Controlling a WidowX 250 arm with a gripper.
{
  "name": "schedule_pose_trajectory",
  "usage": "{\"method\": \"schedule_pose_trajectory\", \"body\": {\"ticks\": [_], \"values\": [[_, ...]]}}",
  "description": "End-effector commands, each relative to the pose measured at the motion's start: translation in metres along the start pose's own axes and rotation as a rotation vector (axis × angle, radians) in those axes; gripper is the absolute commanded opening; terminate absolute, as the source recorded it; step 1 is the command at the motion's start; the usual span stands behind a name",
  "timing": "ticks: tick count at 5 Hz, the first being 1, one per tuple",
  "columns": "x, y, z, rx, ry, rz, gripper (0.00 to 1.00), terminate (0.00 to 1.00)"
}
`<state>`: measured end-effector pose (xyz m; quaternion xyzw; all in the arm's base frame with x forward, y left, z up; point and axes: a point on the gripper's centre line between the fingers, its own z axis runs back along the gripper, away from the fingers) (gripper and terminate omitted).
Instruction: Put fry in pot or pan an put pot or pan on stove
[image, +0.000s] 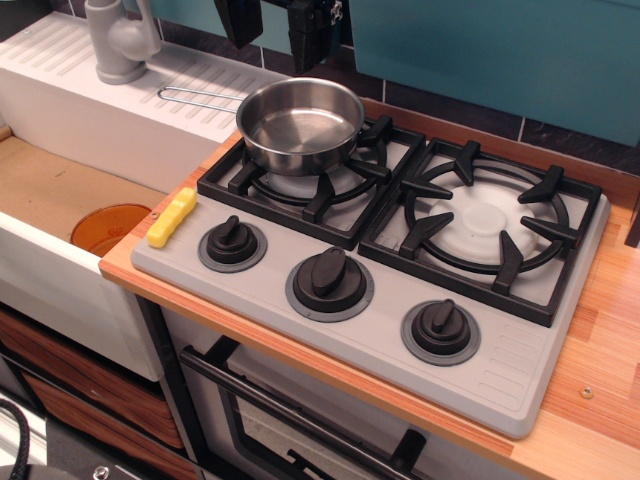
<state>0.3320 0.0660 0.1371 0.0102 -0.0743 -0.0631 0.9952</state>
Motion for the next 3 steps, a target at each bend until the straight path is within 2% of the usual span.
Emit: {"method": "schedule_pose_trajectory", "body": {"ticks": [1,3], "values": [[0.000,0.000,0.000,0.000,0.000,0.000,1.00,0.00],[-0.023,0.013,-0.008,0.017,-0.032,-0.053,1.00,0.00]]}}
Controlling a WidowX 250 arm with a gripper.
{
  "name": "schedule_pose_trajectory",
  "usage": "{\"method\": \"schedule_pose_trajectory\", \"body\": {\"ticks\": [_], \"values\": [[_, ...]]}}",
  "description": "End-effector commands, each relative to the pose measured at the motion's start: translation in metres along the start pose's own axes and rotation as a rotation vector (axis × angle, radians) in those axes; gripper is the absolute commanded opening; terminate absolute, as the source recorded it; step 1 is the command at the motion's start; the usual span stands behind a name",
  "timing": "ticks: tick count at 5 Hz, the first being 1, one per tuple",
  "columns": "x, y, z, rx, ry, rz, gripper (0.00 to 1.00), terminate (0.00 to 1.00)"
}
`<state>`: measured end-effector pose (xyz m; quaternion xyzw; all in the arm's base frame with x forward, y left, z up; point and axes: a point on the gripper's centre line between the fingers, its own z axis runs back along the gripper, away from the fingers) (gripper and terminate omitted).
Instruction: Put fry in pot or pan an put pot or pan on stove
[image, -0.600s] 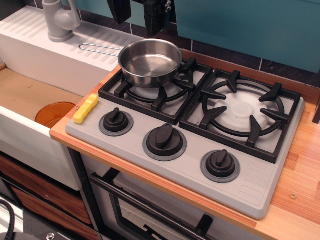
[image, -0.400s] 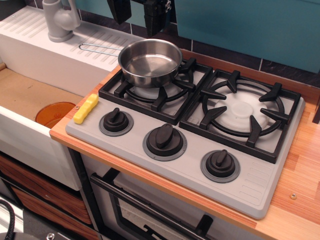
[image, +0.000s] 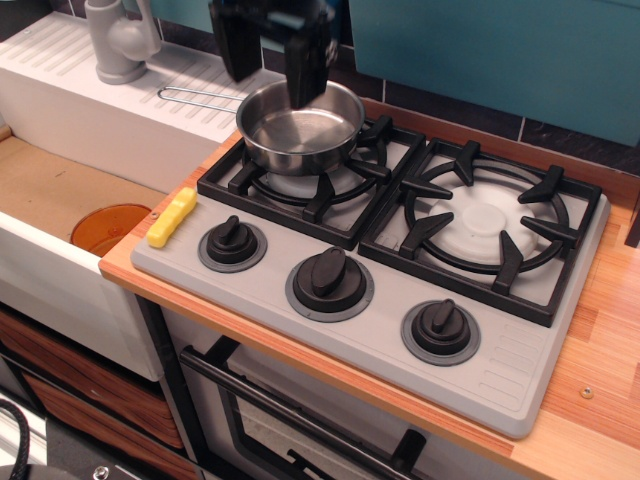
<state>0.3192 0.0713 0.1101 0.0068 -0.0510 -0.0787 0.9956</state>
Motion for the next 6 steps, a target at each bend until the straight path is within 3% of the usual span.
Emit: {"method": "schedule_pose_trajectory", "body": {"ticks": [1,3,6], "values": [[-0.015,0.017,0.017,0.025,-0.097,-0.040,1.00,0.00],[-0.035,0.034,0.014,0.058,-0.118,-0.036,1.00,0.00],[-0.053,0.040,-0.026,0.085,-0.179,-0.040,1.00,0.00]]}}
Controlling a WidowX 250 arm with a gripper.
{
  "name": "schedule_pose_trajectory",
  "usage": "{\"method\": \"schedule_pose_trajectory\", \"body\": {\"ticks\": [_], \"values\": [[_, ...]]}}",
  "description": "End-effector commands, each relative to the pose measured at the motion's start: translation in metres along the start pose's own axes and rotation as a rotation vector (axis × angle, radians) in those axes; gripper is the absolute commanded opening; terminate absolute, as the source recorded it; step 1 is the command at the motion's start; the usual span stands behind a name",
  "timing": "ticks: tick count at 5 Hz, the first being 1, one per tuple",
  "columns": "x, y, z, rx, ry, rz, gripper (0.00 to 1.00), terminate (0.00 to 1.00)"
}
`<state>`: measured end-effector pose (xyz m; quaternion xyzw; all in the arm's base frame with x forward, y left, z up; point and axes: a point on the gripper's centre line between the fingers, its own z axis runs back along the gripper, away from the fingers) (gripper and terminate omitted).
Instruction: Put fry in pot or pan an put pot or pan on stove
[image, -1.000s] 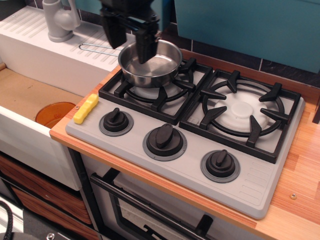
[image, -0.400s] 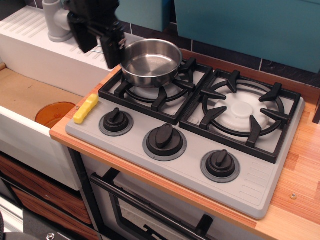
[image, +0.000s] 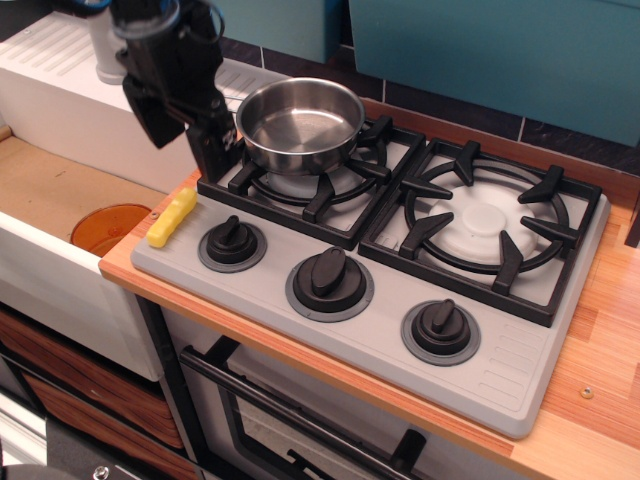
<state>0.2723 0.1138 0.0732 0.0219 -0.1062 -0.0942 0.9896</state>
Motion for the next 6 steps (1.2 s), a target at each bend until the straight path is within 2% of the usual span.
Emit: {"method": "schedule_pose_trajectory", "body": {"ticks": [1,2,3,6], "values": [[0.000,0.007,-0.009,0.050,-0.099,-0.023,1.00,0.00],[-0.002,0.012,-0.026,0.063,-0.129,-0.046,1.00,0.00],[-0.007,0.016,-0.034,0.053,-0.141,-0.063,1.00,0.00],[-0.028,0.019,-0.037,0.059,-0.143,-0.064,1.00,0.00]]}}
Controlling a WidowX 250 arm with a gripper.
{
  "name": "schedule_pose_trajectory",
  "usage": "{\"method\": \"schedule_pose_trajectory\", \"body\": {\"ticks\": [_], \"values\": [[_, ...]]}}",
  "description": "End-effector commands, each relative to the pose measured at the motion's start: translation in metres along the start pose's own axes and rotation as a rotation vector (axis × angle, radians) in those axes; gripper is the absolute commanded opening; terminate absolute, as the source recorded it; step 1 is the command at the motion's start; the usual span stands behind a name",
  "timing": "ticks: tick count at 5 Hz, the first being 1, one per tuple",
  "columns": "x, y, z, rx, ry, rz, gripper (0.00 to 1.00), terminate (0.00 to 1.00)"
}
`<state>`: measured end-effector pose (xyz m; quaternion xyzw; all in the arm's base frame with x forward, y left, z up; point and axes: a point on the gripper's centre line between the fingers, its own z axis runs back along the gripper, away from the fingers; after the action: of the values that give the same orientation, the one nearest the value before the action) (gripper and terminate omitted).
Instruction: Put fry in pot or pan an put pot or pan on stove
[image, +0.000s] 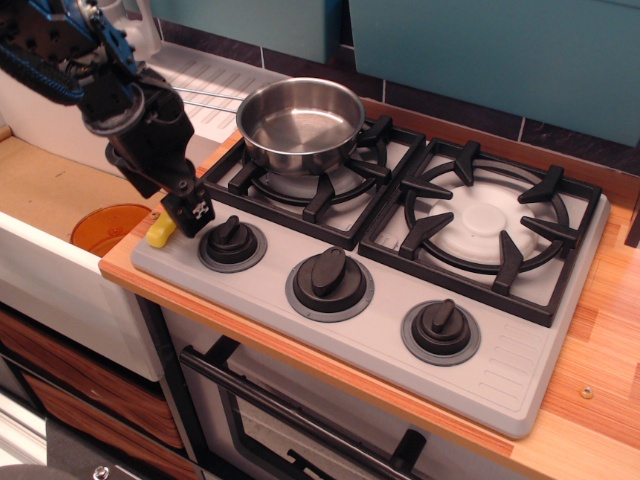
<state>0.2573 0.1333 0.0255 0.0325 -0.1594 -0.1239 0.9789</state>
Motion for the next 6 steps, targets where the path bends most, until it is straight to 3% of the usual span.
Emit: {"method": "schedule_pose_trajectory", "body": {"ticks": [1,2,6], "values": [[-0.002,0.004,0.001,0.029,-0.043,-0.006,1.00,0.00],[-0.001,0.002,-0.002,0.027,-0.046,0.002,0.00,0.00],[0.005,-0.001,0.010,0.003,-0.007,0.018,0.00,0.00]]}}
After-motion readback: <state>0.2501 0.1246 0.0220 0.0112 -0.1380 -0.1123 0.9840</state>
